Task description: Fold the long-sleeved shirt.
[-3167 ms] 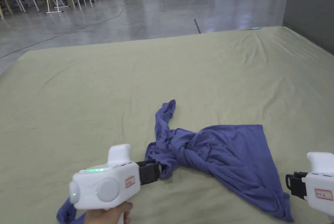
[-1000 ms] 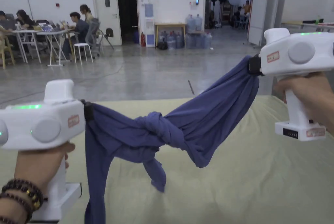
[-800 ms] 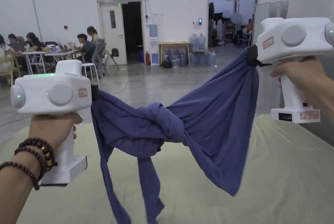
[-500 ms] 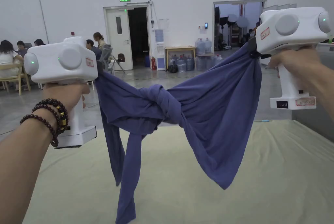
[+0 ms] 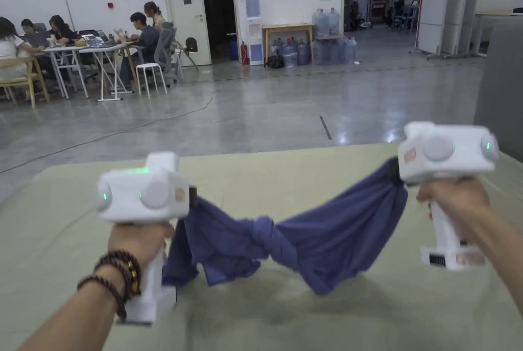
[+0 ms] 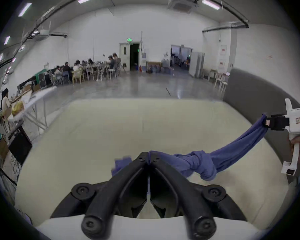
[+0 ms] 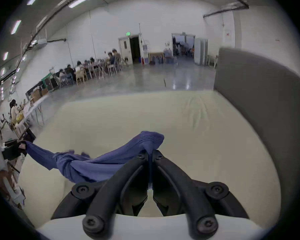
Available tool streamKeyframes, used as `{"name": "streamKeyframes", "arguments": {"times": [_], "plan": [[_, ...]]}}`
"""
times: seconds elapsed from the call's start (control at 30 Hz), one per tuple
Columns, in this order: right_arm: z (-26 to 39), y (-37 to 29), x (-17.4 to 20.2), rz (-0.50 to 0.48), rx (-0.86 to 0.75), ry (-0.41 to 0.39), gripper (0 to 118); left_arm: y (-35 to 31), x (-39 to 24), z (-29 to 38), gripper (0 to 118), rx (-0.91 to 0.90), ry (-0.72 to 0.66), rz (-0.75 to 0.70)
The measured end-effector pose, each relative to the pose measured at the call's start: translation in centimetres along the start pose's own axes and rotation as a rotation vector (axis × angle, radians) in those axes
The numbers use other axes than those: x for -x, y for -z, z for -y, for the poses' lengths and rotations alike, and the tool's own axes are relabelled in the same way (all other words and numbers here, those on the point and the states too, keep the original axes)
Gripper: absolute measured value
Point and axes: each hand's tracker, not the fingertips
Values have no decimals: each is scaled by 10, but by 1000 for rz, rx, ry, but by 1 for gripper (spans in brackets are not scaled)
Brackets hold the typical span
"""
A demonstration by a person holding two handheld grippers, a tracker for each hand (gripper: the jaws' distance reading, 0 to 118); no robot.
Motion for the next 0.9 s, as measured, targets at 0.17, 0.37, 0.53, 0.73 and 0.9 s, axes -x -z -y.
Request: {"name": "streamKeyframes", "arguments": {"times": [0.17, 0.37, 0.53, 0.73, 0.9], "plan": [[68, -12, -15, -38, 44, 55, 5, 1, 13, 60, 0, 42, -57, 44], [157, -111, -31, -111, -1, -17, 5, -105, 16, 163, 0, -41, -96, 73], [270, -193, -28, -127, 117, -76, 5, -176, 11, 284, 0, 32, -106, 75], [372, -227, -32, -116, 274, -111, 5, -228, 9, 377, 0, 149, -165, 64], [404, -217, -33, -78, 333, -128, 5, -230, 5, 395, 0, 165, -156, 59]]}}
